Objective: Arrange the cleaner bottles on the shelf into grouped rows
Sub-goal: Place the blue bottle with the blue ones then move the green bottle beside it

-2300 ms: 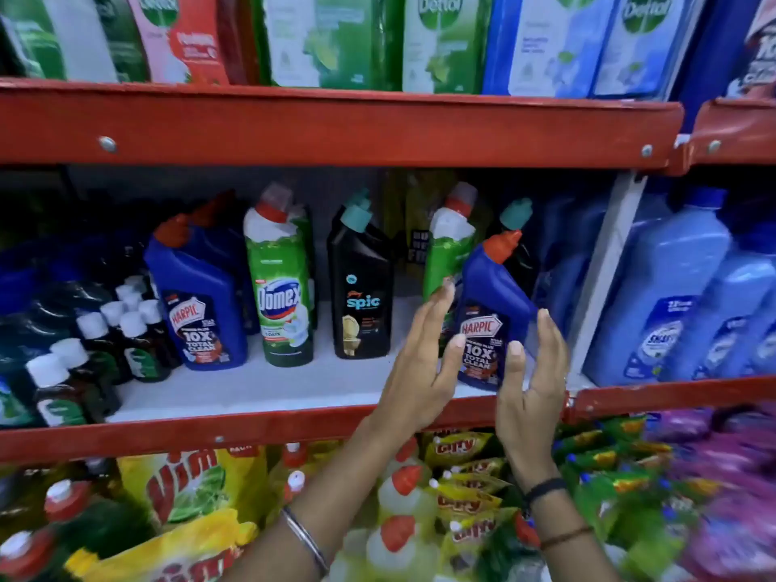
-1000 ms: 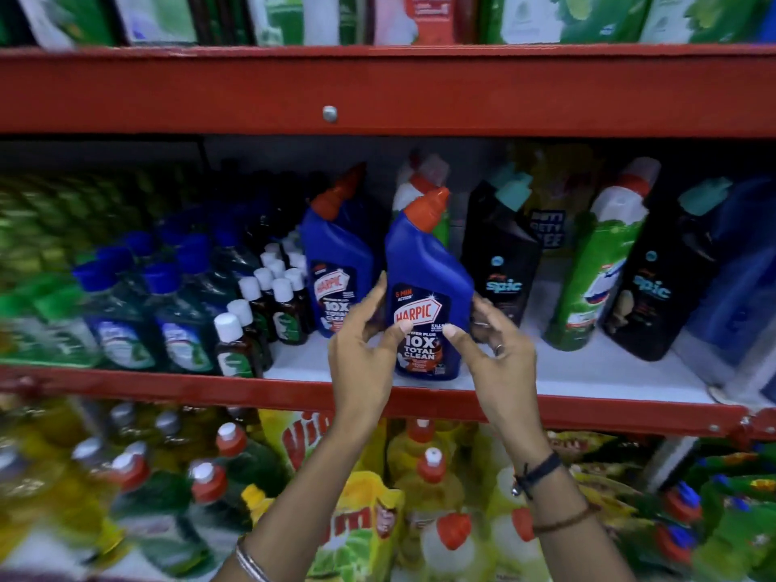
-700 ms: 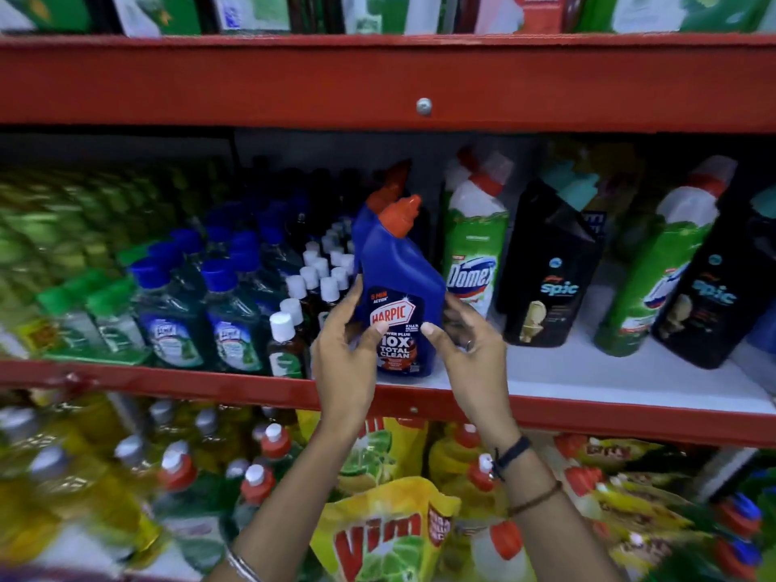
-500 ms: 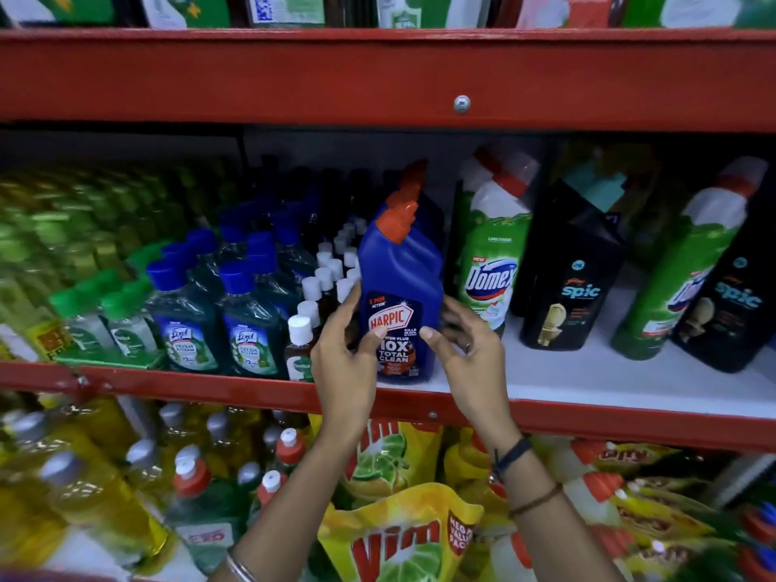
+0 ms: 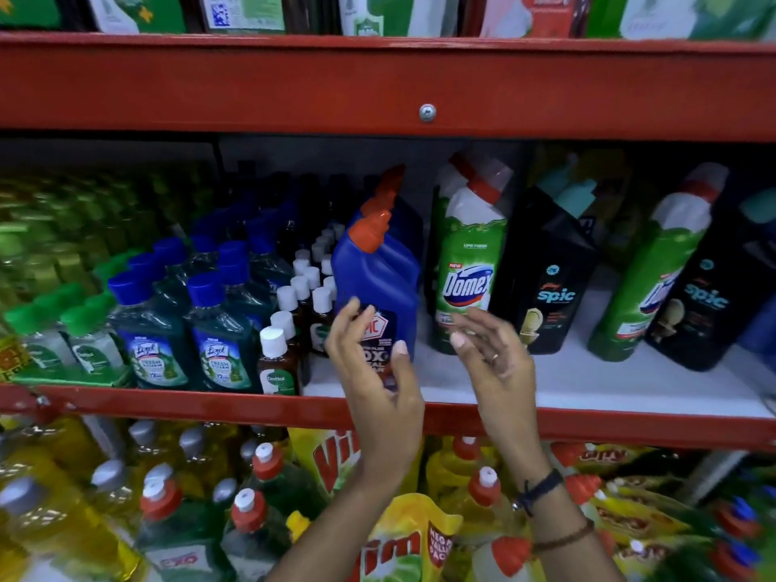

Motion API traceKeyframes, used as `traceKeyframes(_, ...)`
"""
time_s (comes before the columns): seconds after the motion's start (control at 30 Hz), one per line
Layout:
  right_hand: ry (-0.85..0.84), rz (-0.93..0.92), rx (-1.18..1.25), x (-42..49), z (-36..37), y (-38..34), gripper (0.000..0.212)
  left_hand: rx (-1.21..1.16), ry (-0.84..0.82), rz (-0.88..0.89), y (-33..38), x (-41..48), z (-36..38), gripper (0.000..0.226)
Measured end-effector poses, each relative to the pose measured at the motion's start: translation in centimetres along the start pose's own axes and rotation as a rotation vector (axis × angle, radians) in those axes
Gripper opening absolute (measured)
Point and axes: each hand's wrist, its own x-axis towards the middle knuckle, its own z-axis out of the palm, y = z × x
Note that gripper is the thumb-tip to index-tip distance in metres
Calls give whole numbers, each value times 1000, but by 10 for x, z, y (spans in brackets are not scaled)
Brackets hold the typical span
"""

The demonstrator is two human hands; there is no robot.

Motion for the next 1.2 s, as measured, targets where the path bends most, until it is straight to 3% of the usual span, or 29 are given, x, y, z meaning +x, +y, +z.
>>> traceKeyframes(0.2, 397, -168, -41, 16, -84, -17, 15, -110, -204, 27, 29, -25, 66, 38)
traceKeyframes(0.3, 510, -183, -97, 36, -129, -15, 16, -141, -346, -4, 39, -34, 108, 36)
traceKeyframes(0.47, 442, -65, -144, 72, -185, 4, 30, -141, -627, -61, 43, -44, 171, 43)
traceKeyframes(0.6, 252, 72, -198, 93, -211, 20, 39, -78, -728, -131, 44, -50, 210, 56)
traceKeyframes(0.73, 103, 166, -167, 103, -220, 25, 51, -65, -712, -177, 39, -59, 229, 66)
traceKeyframes(0.97, 175, 73, -305, 90, -229, 19, 45, -93, -625, -259, 37, -61, 238, 71)
traceKeyframes(1.2, 180, 51, -247, 72, -227, -1, 46, -47, -553, -254, 42, -57, 224, 65)
